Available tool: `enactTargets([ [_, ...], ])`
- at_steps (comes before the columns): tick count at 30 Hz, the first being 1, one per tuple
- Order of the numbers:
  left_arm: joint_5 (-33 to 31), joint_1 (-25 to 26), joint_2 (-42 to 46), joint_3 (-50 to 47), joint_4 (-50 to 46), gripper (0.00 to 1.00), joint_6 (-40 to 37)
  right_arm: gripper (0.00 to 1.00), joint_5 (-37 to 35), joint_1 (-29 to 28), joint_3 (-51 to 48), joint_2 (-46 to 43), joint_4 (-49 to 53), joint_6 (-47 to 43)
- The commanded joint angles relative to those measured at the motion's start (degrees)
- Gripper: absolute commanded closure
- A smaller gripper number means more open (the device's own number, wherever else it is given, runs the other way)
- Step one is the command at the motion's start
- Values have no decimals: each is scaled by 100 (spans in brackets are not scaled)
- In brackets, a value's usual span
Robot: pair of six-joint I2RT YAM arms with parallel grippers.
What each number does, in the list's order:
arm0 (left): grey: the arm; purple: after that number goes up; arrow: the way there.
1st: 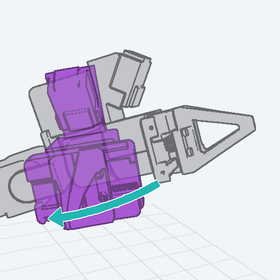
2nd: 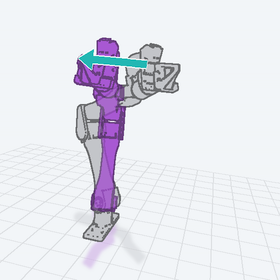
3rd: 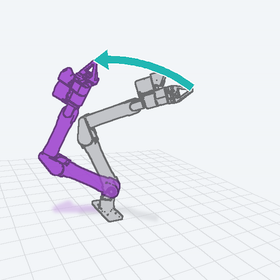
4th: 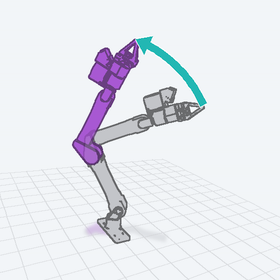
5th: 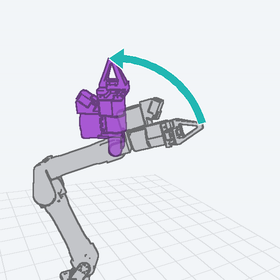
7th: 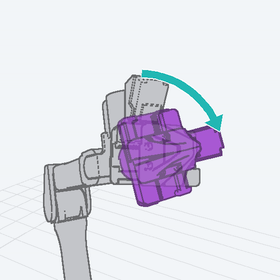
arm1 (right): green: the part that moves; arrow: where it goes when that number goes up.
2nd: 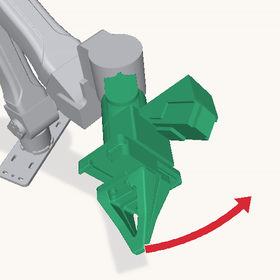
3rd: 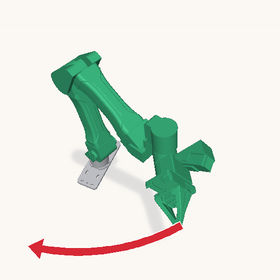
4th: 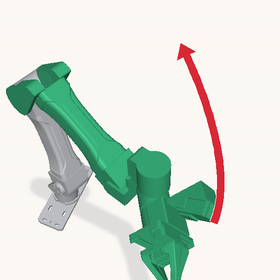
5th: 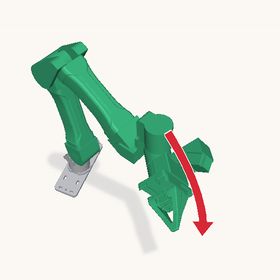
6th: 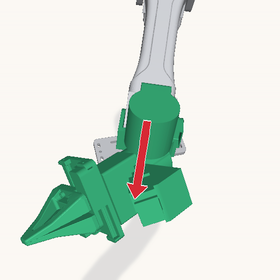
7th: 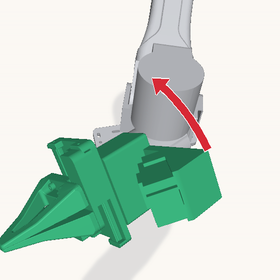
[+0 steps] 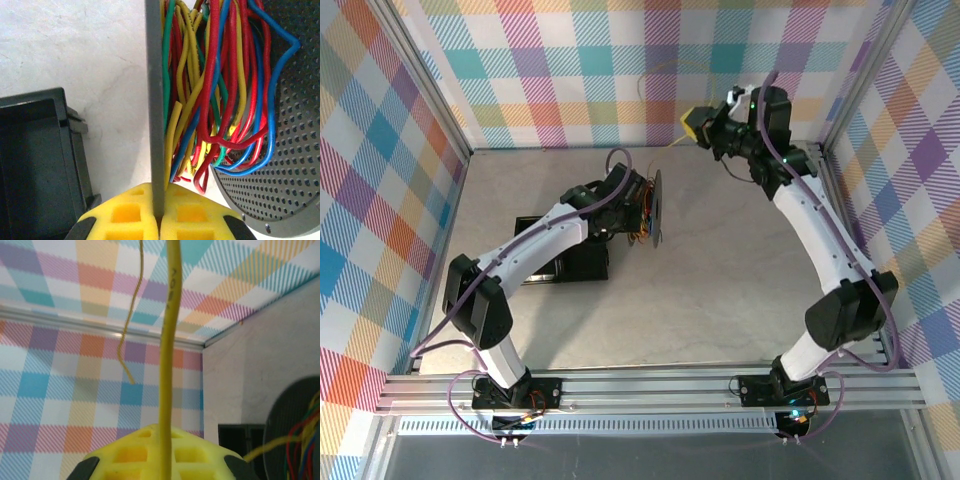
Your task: Wrap the cables
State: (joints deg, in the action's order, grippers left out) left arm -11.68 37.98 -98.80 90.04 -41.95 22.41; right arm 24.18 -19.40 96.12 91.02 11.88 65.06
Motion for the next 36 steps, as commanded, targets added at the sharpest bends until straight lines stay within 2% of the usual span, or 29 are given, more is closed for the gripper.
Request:
enactTargets([
  [1, -268, -144, -96, 415, 231, 100, 336, 100, 14, -238, -478, -378, -482, -24],
  [14, -387, -837, -258, 635, 776, 100, 1500, 100, -291, -856, -3398, -2413, -1163, 251],
  [21, -134, -1239, -488, 826, 1226, 100, 2403, 100, -754, -1471, -4951, -3153, -1645, 513],
  [25, 198, -1379, -547, 831, 1563, 100, 2865, 100, -1193, -1574, -5881, -3446, -1955, 688],
  [29, 486, -1448, -493, 663, 1936, 100, 3225, 100, -1493, -1576, -6551, -3409, -2187, 689],
  [36, 994, -1555, -163, 146, 2554, 100, 3644, 100, -1899, -1512, -7077, -2408, -2820, 356],
])
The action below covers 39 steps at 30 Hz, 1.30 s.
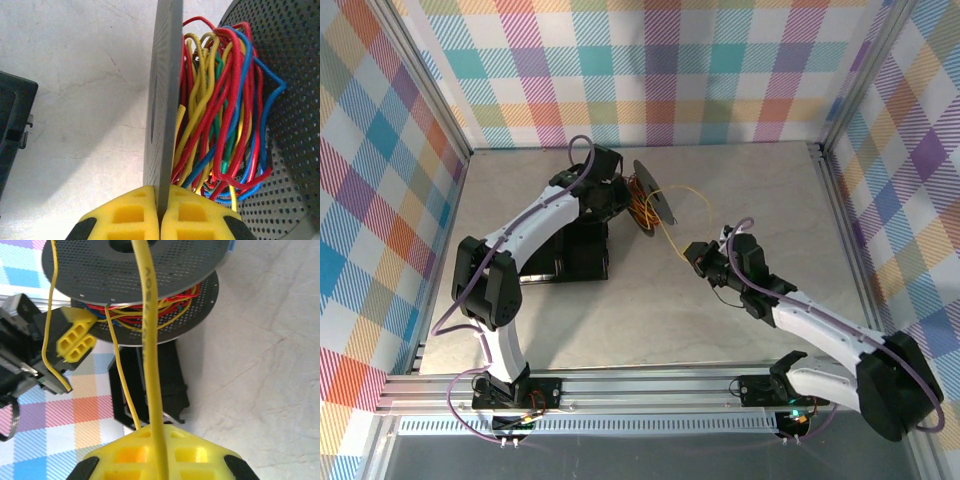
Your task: Wrap the cables
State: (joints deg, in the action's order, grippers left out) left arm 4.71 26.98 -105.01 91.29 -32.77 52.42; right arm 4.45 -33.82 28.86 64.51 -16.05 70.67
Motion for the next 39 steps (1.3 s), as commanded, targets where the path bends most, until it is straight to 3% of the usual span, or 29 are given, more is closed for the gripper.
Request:
enactTargets([
  [1, -580, -486, 516, -39, 1815, 100, 656, 100, 42, -16, -481, 391, -257, -243],
  [5, -191, -644, 723, -293, 2090, 100, 703, 100, -126, 252, -671, 1134, -640, -383],
  [13, 658, -751, 979, -571, 2378, 100, 566, 100, 968, 824, -270, 3039, -2332, -78],
  [19, 1556, -800, 1266, -678, 2363, 100, 168, 100, 1129, 1277, 85, 3278, -1849, -316],
  [24, 2399, -800, 1626, -905, 2364, 100, -74, 100, 1731, 1748, 385, 3658, -1958, -330],
  [32, 3160, -662, 2115, -1396, 2717, 100, -13, 100, 2291, 2046, 1104, 4308, -2138, -134],
  [39, 3720, -261, 2152, -1672, 3029, 100, 20, 100, 2746, 2384, 2103, 4830, -1658, -201],
])
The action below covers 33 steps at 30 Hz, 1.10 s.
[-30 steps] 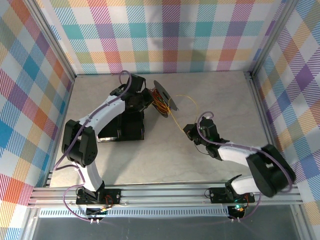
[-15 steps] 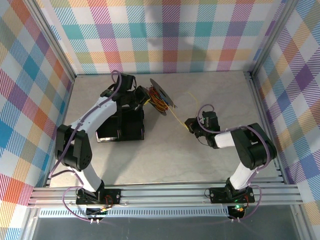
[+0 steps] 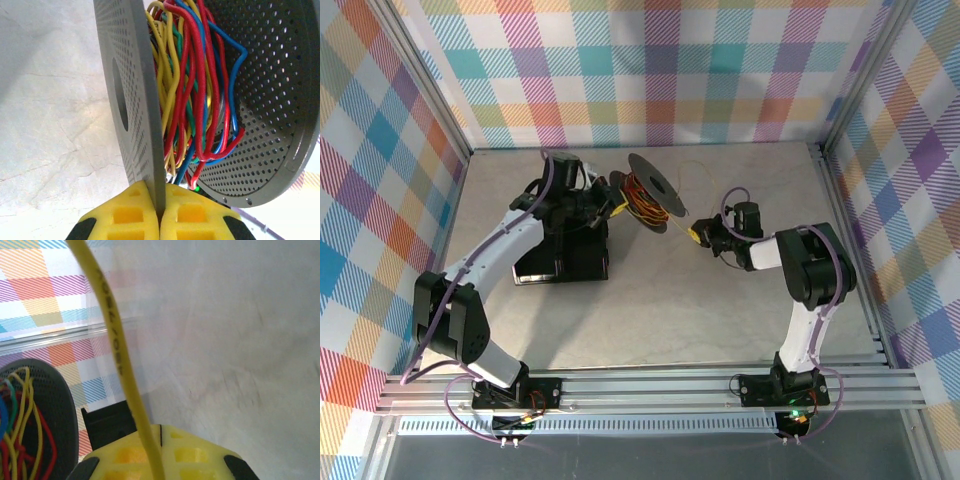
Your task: Wrap the cables
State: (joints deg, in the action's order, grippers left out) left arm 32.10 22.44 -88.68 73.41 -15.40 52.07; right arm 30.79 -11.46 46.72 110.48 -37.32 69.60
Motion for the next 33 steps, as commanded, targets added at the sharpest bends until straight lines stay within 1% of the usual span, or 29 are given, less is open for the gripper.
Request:
enactTargets([
  [1, 1048, 252, 495, 93, 1362, 100, 70, 100, 177, 161, 457, 285, 566, -123],
  [3, 1136, 370, 419, 73, 1441, 100, 58, 100, 340, 170, 793, 447, 745, -200],
  [6, 1232, 472, 298, 76, 1542, 100, 47, 100, 544, 168, 1103, 617, 755, -214],
  [8, 1270, 503, 223, 75, 1578, 100, 47, 100, 641, 192, 1198, 646, 738, -249],
  [11, 1312, 501, 187, 87, 1522, 100, -69, 100, 650, 270, 1093, 520, 735, -359],
  [14, 1244, 508, 228, 202, 1069, 100, -476, 100, 746, 428, 945, 449, 650, -439],
  [16, 1044, 512, 251, 397, 410, 100, -974, 99, 993, 507, 892, 448, 431, -406],
  [17, 937, 508, 266, 465, 147, 100, -1199, 94, 1144, 513, 892, 435, 386, -419],
  [19, 631, 509, 264, 652, -486, 100, -1569, 87, 1250, 514, 830, 309, 446, -559],
  [20, 462, 508, 280, 681, -579, 100, -1657, 83, 1241, 516, 769, 201, 547, -656],
  [22, 260, 505, 268, 756, -722, 100, -1752, 73, 1233, 514, 635, -7, 702, -847],
  [25, -36, 502, 266, 838, -720, 100, -1764, 63, 1196, 513, 426, -344, 975, -1102],
  [28, -142, 506, 264, 948, -784, 100, -1819, 53, 1197, 514, 259, -725, 1240, -1378],
  [30, -236, 506, 291, 980, -853, 100, -1876, 45, 1197, 512, 186, -1026, 1489, -1645],
  [33, -414, 503, 356, 1009, -960, 100, -1941, 38, 1014, 505, 163, -1563, 2280, -2188],
])
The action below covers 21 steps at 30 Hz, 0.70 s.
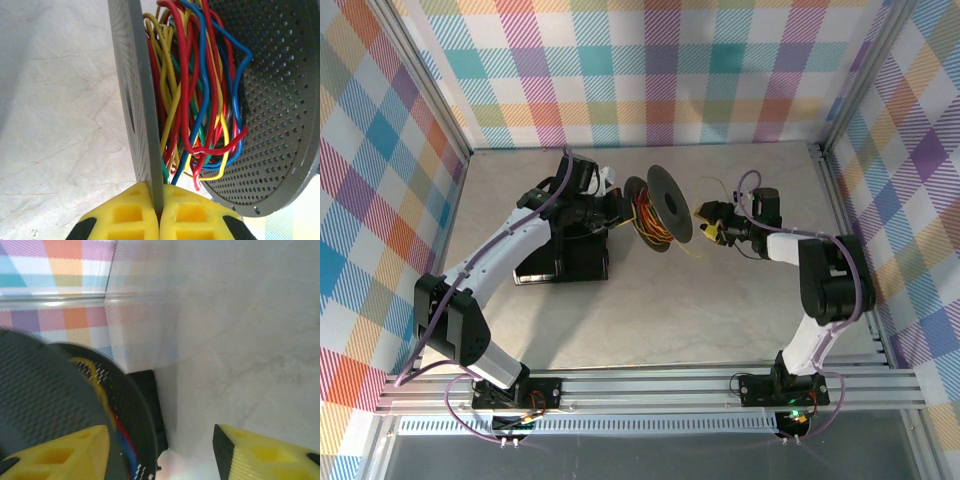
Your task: Wrap the cables
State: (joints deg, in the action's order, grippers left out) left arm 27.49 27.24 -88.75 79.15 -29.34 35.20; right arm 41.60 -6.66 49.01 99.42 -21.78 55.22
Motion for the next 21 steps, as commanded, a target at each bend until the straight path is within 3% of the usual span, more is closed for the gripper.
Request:
enactTargets([
  [1, -12, 19, 382, 453, 399, 100, -284, 34, -187, 23, -80, -667, 980, -934],
  [4, -134, 16, 425, 501, 298, 100, -371, 19, -408, -32, -108, -1156, 1532, -1416],
  [5, -130, 14, 433, 512, 284, 100, -374, 8, -498, -48, -68, -1284, 1775, -1603],
  [7, -121, 13, 445, 531, 288, 100, -390, 0, -659, -84, 48, -1451, 2205, -1875],
  [13, -36, 13, 584, 578, 282, 100, -384, 1, -1621, -106, 284, -1515, 3290, -2379],
  [17, -4, -6, 646, 632, 136, 100, -427, 1, -923, -260, 621, -1402, 3585, -2790],
  [21, -49, -98, 729, 636, 70, 100, -460, 1, -1943, -748, 1224, -1451, 4616, -3301],
])
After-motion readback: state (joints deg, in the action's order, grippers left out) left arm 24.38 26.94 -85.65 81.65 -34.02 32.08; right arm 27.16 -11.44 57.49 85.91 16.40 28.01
